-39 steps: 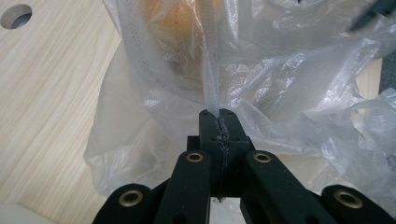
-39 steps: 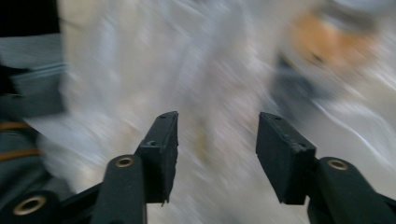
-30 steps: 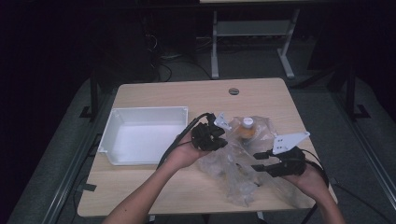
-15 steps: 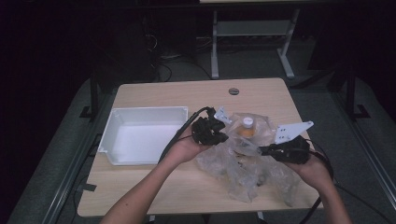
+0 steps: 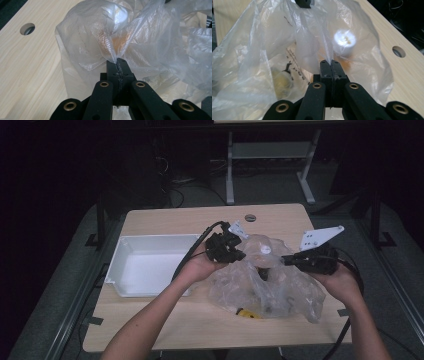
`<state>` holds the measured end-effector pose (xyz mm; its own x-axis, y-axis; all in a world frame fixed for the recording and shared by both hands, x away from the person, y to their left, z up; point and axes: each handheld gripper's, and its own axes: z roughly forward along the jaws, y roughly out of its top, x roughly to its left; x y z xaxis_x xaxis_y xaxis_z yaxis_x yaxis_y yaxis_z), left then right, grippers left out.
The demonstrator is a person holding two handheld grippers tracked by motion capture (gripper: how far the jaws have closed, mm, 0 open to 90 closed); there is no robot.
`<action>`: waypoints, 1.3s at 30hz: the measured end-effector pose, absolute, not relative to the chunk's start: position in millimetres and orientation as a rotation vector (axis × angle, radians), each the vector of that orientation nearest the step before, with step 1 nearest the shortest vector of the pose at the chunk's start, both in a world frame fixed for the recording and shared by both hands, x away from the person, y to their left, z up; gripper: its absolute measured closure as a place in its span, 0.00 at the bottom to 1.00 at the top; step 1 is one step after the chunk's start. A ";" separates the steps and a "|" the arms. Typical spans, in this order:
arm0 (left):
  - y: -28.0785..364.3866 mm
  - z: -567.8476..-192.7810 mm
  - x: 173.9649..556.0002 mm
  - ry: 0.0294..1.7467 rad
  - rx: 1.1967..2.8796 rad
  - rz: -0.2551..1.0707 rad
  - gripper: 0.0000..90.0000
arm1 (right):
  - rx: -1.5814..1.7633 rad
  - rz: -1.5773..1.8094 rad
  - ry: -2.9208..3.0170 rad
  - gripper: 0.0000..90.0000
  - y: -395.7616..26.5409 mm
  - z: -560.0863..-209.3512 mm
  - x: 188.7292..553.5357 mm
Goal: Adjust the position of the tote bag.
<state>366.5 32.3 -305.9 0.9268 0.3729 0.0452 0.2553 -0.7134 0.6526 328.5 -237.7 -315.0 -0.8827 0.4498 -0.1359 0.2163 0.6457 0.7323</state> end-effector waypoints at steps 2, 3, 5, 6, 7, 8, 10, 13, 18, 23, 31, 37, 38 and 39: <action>32.7 -305.8 370.8 0.449 2.406 0.215 1.00 | 0.536 1.076 2.561 1.00 -237.2 -311.7 333.1; 33.0 -305.2 373.2 0.454 2.403 0.210 1.00 | 0.539 1.077 2.560 1.00 -236.9 -310.5 334.6; 33.0 -304.4 375.2 0.453 2.401 0.211 1.00 | 0.537 1.071 2.558 1.00 -236.8 -307.1 339.8; 32.6 -302.7 378.7 0.454 2.398 0.212 1.00 | 0.545 1.074 2.561 1.00 -237.0 -305.9 342.2; 32.6 -302.7 378.7 0.454 2.398 0.212 1.00 | 0.545 1.074 2.561 1.00 -237.0 -305.9 342.2; 32.3 -300.7 381.9 0.453 2.394 0.215 1.00 | 0.550 1.066 2.559 1.00 -237.9 -303.8 347.4; 31.7 -299.5 386.1 0.456 2.387 0.222 1.00 | 0.559 1.071 2.552 1.00 -238.9 -301.4 352.2; 31.6 -299.4 390.5 0.456 2.392 0.220 1.00 | 0.564 1.072 2.553 1.00 -239.3 -300.2 357.3; 28.3 -302.5 403.5 0.492 2.390 0.216 1.00 | 0.589 1.073 2.563 1.00 -240.0 -303.5 372.4; 26.5 -305.7 410.6 0.505 2.383 0.214 1.00 | 0.619 1.080 2.562 1.00 -242.5 -305.3 382.0; 24.6 -315.1 422.9 0.543 2.393 0.195 1.00 | 0.649 1.065 2.578 1.00 -240.8 -312.8 395.0; 22.3 -321.7 428.3 0.553 2.397 0.191 1.00 | 0.677 1.062 2.601 0.99 -241.9 -322.0 400.3; 21.2 -323.9 428.6 0.553 2.397 0.194 1.00 | 0.679 1.063 2.603 0.99 -242.3 -323.5 400.9; 20.9 -325.3 428.8 0.556 2.393 0.192 1.00 | 0.684 1.058 2.606 0.99 -242.6 -325.5 401.2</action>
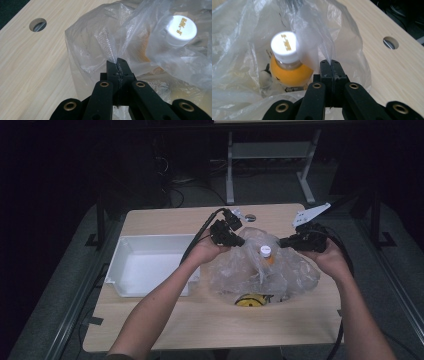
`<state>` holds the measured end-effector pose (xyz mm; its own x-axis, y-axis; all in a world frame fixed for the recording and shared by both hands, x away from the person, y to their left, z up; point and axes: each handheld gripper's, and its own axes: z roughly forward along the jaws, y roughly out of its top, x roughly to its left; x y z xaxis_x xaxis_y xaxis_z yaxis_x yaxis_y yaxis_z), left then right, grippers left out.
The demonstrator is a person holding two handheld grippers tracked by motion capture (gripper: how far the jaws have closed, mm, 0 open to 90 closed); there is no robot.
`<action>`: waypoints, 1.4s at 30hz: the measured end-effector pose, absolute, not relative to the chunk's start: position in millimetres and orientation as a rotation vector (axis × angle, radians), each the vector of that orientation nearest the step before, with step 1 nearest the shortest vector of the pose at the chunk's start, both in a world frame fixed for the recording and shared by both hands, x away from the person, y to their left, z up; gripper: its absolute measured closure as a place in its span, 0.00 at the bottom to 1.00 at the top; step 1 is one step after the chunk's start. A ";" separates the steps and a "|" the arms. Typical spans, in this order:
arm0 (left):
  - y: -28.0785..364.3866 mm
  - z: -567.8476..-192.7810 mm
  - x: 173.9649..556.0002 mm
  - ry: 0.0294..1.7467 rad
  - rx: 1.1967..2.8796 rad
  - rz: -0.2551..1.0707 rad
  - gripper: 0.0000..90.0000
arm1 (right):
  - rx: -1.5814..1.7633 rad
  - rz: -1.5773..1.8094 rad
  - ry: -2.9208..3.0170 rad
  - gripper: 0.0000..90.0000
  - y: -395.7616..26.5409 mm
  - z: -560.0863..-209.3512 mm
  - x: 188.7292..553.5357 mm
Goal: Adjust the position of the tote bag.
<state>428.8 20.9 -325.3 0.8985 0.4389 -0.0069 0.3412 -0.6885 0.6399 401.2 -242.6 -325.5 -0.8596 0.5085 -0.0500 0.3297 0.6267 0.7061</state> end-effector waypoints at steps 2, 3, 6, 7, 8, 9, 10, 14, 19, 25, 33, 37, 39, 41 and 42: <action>20.7 -327.5 430.9 0.547 2.408 0.186 1.00 | 0.700 1.055 2.614 1.00 -243.5 -329.2 401.7; 20.2 -328.8 431.3 0.553 2.407 0.185 1.00 | 0.701 1.063 2.612 1.00 -243.9 -331.0 401.2; 19.5 -331.1 433.1 0.558 2.410 0.179 1.00 | 0.716 1.067 2.616 0.99 -244.7 -335.2 401.6; 18.4 -333.4 434.1 0.562 2.413 0.177 1.00 | 0.739 1.067 2.620 0.99 -245.5 -340.3 402.0; 17.6 -334.7 434.1 0.564 2.412 0.179 1.00 | 0.745 1.080 2.622 0.99 -246.0 -342.0 402.2; 17.4 -335.5 434.3 0.562 2.416 0.181 1.00 | 0.754 1.082 2.621 1.00 -246.5 -344.0 402.4; 17.4 -335.5 434.3 0.562 2.416 0.181 1.00 | 0.754 1.082 2.621 1.00 -246.5 -344.0 402.4; 16.6 -344.4 435.4 0.573 2.427 0.172 1.00 | 0.791 1.099 2.625 0.99 -247.9 -353.5 403.3; 17.3 -350.3 435.9 0.585 2.432 0.162 1.00 | 0.795 1.098 2.620 0.99 -246.0 -360.6 402.9; 18.7 -359.7 433.5 0.619 2.409 0.146 1.00 | 0.838 1.088 2.646 0.99 -244.9 -374.7 404.6; 21.8 -369.0 430.7 0.636 2.415 0.131 1.00 | 0.860 1.052 2.670 0.99 -239.8 -383.2 404.7; 22.9 -371.7 429.0 0.627 2.423 0.124 1.00 | 0.878 1.065 2.659 0.99 -239.5 -388.5 401.0; 22.2 -374.1 426.8 0.633 2.415 0.118 1.00 | 0.880 1.079 2.654 0.99 -241.3 -392.5 399.8; 22.1 -376.3 425.6 0.620 2.422 0.127 1.00 | 0.900 1.093 2.651 0.99 -241.8 -395.8 397.9; 22.1 -376.3 425.6 0.620 2.422 0.127 1.00 | 0.894 1.093 2.651 0.99 -242.4 -397.8 398.1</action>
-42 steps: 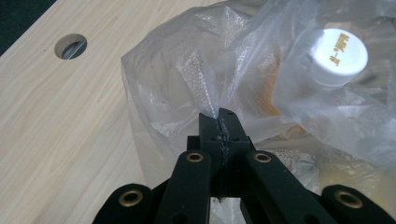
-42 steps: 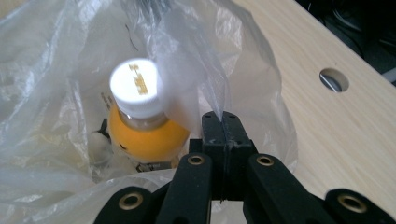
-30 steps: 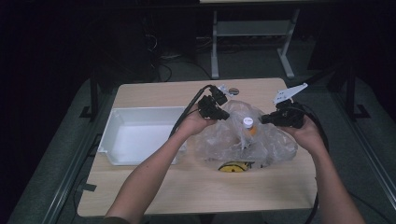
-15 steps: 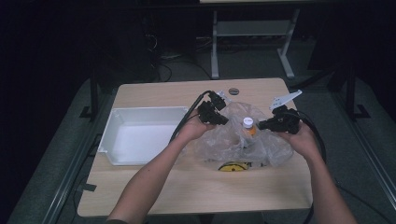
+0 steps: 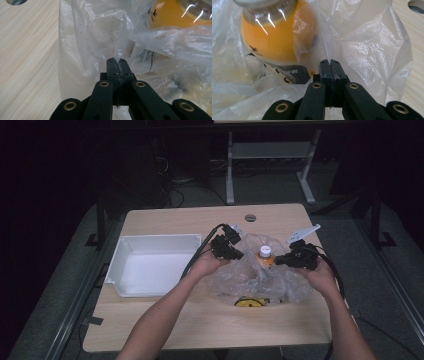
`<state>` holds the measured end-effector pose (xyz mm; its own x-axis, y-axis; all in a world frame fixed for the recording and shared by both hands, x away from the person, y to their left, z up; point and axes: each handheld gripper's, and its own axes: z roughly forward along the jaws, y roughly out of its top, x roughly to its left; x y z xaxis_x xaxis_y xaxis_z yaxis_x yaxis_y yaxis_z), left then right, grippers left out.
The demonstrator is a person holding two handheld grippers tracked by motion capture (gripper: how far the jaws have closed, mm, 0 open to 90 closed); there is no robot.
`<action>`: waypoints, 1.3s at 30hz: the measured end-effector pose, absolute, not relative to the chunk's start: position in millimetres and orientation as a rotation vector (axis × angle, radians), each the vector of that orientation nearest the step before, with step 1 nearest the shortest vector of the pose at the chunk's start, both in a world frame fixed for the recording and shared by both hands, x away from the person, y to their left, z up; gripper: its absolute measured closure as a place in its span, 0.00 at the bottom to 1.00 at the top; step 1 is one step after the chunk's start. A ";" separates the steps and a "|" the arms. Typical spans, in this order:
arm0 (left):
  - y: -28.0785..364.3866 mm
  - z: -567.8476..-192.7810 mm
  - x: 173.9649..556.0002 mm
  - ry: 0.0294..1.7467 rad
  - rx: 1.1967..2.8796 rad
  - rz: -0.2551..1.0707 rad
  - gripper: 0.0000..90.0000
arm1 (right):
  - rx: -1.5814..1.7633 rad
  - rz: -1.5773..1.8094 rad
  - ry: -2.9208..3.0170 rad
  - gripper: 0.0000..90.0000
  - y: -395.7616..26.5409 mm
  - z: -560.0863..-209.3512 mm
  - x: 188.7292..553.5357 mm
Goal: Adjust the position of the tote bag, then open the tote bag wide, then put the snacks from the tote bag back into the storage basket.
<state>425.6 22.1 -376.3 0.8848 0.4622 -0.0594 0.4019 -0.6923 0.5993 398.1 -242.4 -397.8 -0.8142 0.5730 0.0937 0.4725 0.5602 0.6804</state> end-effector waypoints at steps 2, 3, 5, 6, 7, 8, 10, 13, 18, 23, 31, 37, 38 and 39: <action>21.4 -378.9 425.2 0.628 2.422 0.119 1.00 | 0.907 1.094 2.651 0.99 -242.1 -399.0 397.4; 21.1 -381.1 425.2 0.633 2.423 0.118 1.00 | 0.910 1.094 2.650 0.99 -242.2 -402.3 397.0; 20.4 -384.2 425.3 0.642 2.426 0.112 1.00 | 0.913 1.087 2.655 0.99 -241.4 -406.0 397.2; 20.4 -384.2 425.3 0.642 2.426 0.112 1.00 | 0.913 1.087 2.655 0.99 -241.4 -406.0 397.2; 20.2 -386.4 425.3 0.635 2.443 0.109 1.00 | 0.924 1.077 2.661 0.99 -240.8 -409.2 396.8; 20.2 -386.4 425.3 0.635 2.443 0.109 1.00 | 0.924 1.077 2.661 0.99 -240.8 -409.2 396.8; 18.3 -390.5 424.4 0.642 2.443 0.109 1.00 | 0.933 1.080 2.668 0.99 -241.9 -415.2 397.2; 17.1 -393.0 424.8 0.639 2.451 0.109 1.00 | 0.943 1.066 2.677 0.99 -241.9 -418.9 397.8; 18.1 -393.0 425.7 0.637 2.444 0.106 1.00 | 0.943 1.074 2.666 0.99 -242.8 -418.8 397.8; 18.8 -393.9 424.5 0.645 2.444 0.101 1.00 | 0.956 1.080 2.672 0.99 -241.9 -420.0 397.9; 19.2 -398.1 423.5 0.648 2.455 0.094 1.00 | 0.939 1.050 2.679 0.99 -239.2 -419.2 396.2; 22.4 -394.5 423.2 0.664 2.438 0.083 0.95 | 0.936 1.050 2.683 0.99 -238.7 -417.6 394.8; 22.4 -394.5 423.2 0.664 2.438 0.083 0.94 | 0.936 1.050 2.683 0.99 -238.7 -417.6 394.8; 24.7 -391.8 422.9 0.668 2.431 0.087 0.94 | 0.936 1.051 2.682 0.99 -239.0 -417.5 394.8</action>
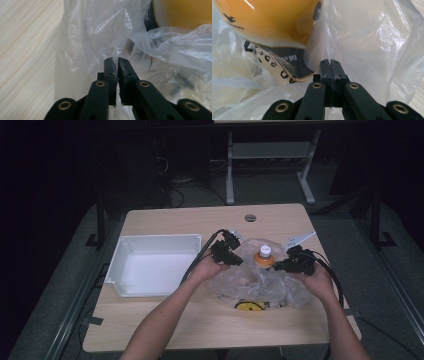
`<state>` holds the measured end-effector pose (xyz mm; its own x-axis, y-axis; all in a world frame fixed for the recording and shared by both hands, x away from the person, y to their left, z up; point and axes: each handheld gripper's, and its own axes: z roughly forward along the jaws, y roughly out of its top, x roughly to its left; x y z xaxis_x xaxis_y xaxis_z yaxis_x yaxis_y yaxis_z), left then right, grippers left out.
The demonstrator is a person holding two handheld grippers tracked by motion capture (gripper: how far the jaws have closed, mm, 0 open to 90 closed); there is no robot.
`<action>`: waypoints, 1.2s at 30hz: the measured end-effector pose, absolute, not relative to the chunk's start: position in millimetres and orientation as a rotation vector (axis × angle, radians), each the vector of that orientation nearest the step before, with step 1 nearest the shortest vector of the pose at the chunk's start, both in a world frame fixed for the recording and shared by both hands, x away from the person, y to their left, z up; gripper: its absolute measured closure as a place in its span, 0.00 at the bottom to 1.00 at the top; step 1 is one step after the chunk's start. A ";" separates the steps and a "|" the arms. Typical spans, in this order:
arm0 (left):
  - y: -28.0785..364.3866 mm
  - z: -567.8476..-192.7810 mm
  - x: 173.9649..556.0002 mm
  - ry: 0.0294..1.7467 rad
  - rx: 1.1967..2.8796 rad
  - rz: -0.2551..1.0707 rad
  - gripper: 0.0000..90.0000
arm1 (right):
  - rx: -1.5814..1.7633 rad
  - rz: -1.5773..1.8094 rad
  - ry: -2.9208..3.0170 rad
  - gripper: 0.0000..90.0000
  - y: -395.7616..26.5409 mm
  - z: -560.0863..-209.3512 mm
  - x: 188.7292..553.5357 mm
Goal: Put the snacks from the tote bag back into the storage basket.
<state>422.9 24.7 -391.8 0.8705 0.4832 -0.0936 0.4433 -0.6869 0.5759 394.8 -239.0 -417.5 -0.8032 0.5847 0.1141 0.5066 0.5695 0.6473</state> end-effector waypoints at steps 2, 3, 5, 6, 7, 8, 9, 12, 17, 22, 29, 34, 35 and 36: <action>30.2 -384.8 423.1 0.676 2.411 0.087 0.89 | 0.940 1.048 2.680 0.99 -239.0 -417.2 394.3; 30.2 -384.8 423.1 0.676 2.411 0.087 0.89 | 0.939 1.047 2.680 0.99 -238.9 -417.1 394.1; 34.3 -379.1 421.7 0.685 2.387 0.078 0.87 | 0.941 1.048 2.679 0.99 -238.3 -416.9 393.7; 37.5 -373.9 420.4 0.678 2.382 0.083 0.86 | 0.939 1.044 2.679 0.99 -238.0 -416.9 393.8; 37.5 -373.9 420.4 0.678 2.382 0.083 0.86 | 0.938 1.042 2.678 0.99 -238.1 -417.0 394.0; 41.0 -368.9 419.9 0.670 2.381 0.086 0.85 | 0.937 1.040 2.678 0.99 -238.2 -417.0 394.1; 41.0 -368.9 419.9 0.670 2.381 0.086 0.85 | 0.937 1.040 2.678 0.99 -238.2 -417.0 394.1; 45.7 -358.4 415.9 0.652 2.353 0.080 0.82 | 0.929 1.035 2.678 0.99 -239.5 -415.7 393.5; 44.6 -352.3 408.4 0.605 2.328 0.054 0.75 | 0.933 1.050 2.659 0.99 -241.9 -416.4 393.2; 40.3 -346.5 398.3 0.550 2.314 0.021 0.70 | 0.933 1.058 2.653 0.99 -243.8 -420.1 392.2; 30.5 -340.7 385.0 0.481 2.309 0.007 0.60 | 0.935 1.060 2.647 0.99 -244.2 -420.8 389.9; 23.5 -346.9 383.0 0.497 2.333 0.022 0.49 | 0.945 1.060 2.641 0.99 -244.2 -418.7 388.5; 22.7 -349.2 383.3 0.505 2.338 0.018 0.48 | 0.946 1.062 2.640 0.99 -244.4 -418.8 388.6; 22.0 -351.5 383.4 0.513 2.333 0.012 0.47 | 0.947 1.062 2.639 0.99 -244.4 -418.9 388.7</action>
<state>383.4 22.0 -351.5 0.9202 0.3663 -0.1383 0.3594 -0.6503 0.6693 388.7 -244.4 -418.9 -0.7911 0.6039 0.0970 0.5027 0.5516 0.6656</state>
